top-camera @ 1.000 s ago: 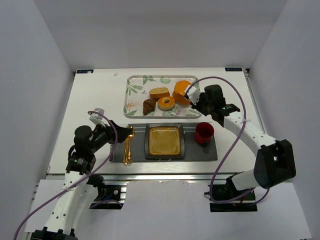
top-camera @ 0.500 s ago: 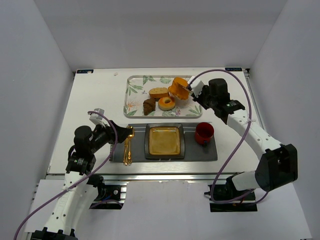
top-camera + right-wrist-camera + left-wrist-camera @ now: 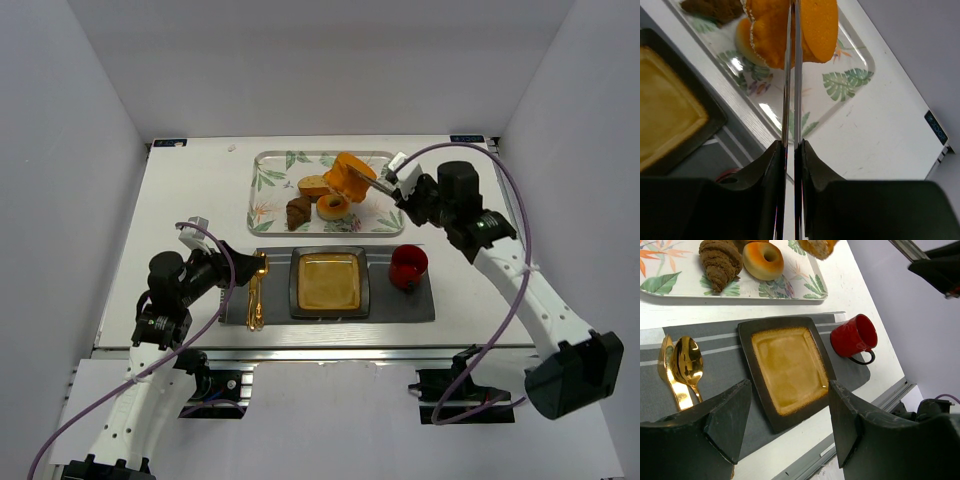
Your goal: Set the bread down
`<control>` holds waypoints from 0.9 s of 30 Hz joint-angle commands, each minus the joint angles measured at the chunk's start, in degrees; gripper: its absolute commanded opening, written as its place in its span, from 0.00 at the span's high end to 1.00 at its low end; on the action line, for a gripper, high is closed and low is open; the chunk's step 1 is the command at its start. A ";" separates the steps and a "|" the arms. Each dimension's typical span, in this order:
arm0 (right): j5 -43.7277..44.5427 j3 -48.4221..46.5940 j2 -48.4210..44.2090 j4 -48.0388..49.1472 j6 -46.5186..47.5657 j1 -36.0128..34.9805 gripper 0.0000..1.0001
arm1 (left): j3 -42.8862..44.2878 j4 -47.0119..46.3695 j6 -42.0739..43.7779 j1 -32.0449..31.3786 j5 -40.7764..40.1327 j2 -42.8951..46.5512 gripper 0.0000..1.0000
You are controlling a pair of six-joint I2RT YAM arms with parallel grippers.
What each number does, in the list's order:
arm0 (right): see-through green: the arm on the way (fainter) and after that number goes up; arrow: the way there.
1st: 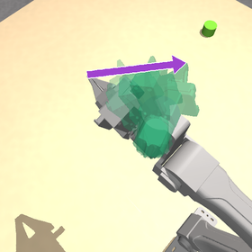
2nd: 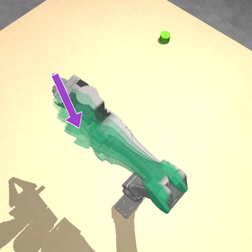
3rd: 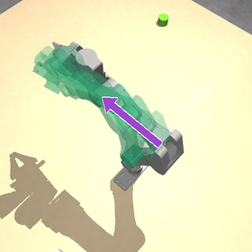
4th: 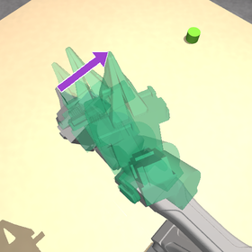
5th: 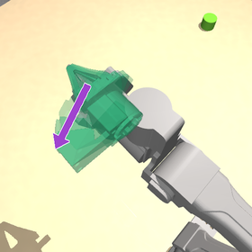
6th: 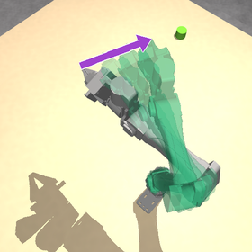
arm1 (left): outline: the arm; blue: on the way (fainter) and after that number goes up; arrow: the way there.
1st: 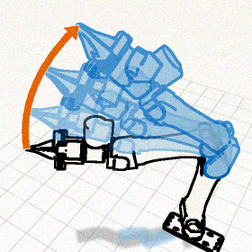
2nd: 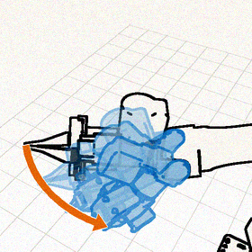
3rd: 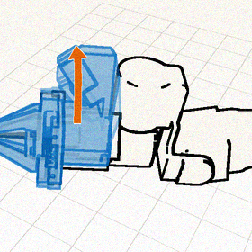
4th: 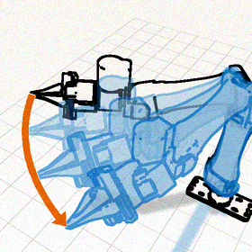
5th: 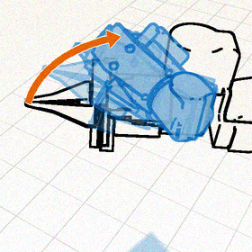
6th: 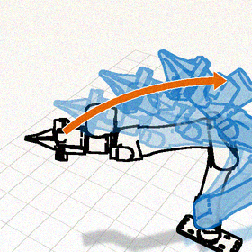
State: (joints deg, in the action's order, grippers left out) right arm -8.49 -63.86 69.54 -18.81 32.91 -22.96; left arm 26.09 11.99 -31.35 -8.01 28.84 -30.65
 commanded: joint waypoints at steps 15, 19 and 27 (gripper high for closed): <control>-15.59 11.90 -20.93 -10.02 -2.06 -3.40 0.97 | 1.95 -1.27 -0.11 -0.25 -0.19 -0.63 0.28; -15.06 13.05 -21.99 -11.07 -0.56 -4.81 0.98 | 1.95 -0.83 -0.20 -0.25 -0.45 -0.11 0.28; -14.19 16.65 -24.53 -13.80 2.77 -11.04 0.97 | 1.86 0.40 -0.29 -0.16 -0.98 1.30 0.28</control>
State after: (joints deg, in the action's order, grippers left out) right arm -22.00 -48.12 46.81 -33.19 33.63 -31.66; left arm 26.09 11.92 -31.53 -8.01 28.49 -30.17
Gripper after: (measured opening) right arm 0.248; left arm 0.720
